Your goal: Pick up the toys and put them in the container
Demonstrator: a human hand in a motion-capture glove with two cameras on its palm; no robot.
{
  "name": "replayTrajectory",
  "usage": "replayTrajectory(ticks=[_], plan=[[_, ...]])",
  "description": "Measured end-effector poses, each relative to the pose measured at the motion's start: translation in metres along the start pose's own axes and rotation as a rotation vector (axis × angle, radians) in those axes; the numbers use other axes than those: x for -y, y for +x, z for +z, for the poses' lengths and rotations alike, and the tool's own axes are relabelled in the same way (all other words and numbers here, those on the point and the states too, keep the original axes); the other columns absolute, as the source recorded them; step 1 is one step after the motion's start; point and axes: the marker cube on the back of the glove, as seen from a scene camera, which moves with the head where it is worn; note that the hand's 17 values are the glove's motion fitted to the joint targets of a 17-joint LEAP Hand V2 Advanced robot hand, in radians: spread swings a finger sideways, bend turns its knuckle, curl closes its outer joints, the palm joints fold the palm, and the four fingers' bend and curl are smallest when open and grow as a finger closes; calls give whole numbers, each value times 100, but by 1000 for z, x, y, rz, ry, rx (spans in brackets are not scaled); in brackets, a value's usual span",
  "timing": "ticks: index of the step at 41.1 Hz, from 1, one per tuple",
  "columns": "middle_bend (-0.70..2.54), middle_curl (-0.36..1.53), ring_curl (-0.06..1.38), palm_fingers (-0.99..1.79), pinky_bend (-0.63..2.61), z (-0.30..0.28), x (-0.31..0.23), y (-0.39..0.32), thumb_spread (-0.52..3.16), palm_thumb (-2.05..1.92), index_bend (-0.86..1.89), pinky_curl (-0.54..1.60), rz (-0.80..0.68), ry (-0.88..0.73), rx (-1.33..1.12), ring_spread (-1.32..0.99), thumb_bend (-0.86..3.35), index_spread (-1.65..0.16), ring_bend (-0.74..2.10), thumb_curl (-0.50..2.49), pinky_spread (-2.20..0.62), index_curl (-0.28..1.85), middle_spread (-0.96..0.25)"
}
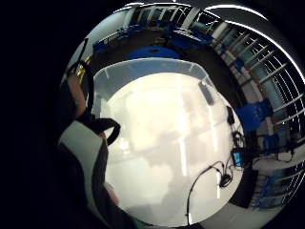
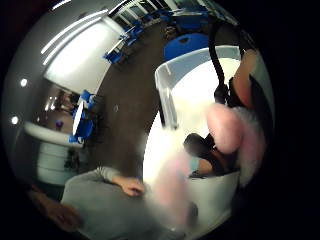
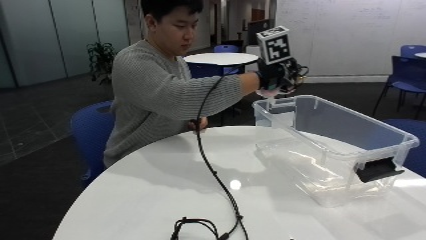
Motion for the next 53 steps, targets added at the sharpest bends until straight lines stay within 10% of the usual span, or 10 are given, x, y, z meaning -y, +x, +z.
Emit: replayTrajectory(ticks=[19,25,31,53], plan=[[76,71,69,68,127,81,73,14,77,47,71,59,110,-259,-75,-47,14,-22,118,109,-42,85,-25],[46,61,67,-13,140,82,59,11,105,9,29,62,23,-314,-28,-36,-7,-29,105,88,-31,77,-23],[31,53,54,-14,128,69,41,7,117,-5,20,52,-64,-302,27,-29,-6,-36,79,73,-16,62,-21],[19,45,37,-4,87,-51,-227,114,126,-15,20,35,-46,-64,139,-14,-10,-41,37,33,3,54,-18]])
